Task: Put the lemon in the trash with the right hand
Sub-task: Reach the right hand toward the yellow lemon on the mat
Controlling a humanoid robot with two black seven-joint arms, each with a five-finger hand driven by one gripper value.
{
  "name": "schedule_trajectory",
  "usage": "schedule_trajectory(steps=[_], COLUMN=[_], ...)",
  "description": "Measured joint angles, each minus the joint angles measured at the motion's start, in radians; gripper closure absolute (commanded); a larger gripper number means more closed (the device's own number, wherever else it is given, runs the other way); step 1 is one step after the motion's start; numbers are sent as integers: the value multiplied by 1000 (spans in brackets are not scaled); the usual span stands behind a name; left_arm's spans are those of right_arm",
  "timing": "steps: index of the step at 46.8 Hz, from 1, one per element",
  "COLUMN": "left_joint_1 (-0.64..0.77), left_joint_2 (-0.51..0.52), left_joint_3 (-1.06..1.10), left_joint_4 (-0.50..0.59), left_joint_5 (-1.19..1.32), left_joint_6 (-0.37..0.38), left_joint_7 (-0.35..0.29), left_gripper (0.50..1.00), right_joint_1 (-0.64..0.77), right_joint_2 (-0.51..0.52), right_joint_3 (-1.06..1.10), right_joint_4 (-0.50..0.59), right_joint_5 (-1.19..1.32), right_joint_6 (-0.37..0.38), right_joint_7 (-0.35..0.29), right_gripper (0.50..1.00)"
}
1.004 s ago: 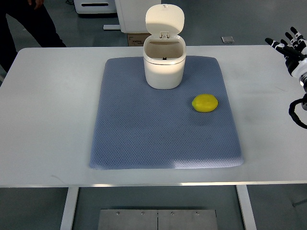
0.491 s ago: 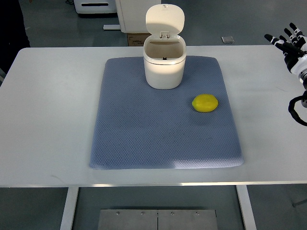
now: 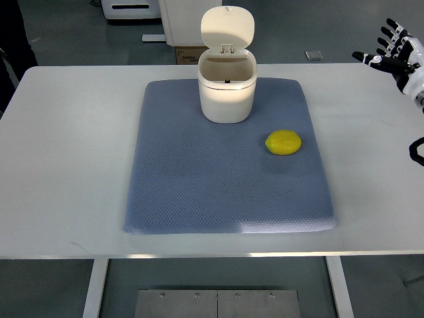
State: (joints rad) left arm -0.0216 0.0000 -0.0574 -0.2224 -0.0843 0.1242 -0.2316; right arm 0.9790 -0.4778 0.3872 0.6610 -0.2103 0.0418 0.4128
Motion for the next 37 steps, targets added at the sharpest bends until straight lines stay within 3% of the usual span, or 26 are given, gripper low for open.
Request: schedule_trajectory(steps=[15,31,37], left_joint_1=[0,0,0], left_joint_2=[0,0,0], left_joint_3=[-1,0,0], left_joint_4=[0,0,0], left_joint_5=[0,0,0], left_joint_6=[0,0,0], left_joint_7=[0,0,0], left_gripper=[500,500,500], right_joint_1=[-11,1,64], right_joint_2=[-263,-298,-284], right_joint_3=[-117,-178,-250], right_joint_4=[459,554,555], right_joint_5=[-153,-432,-504], right_joint_6=[-14,-15,-16], right_joint_7=[55,54,45], right_gripper=[500,500,500])
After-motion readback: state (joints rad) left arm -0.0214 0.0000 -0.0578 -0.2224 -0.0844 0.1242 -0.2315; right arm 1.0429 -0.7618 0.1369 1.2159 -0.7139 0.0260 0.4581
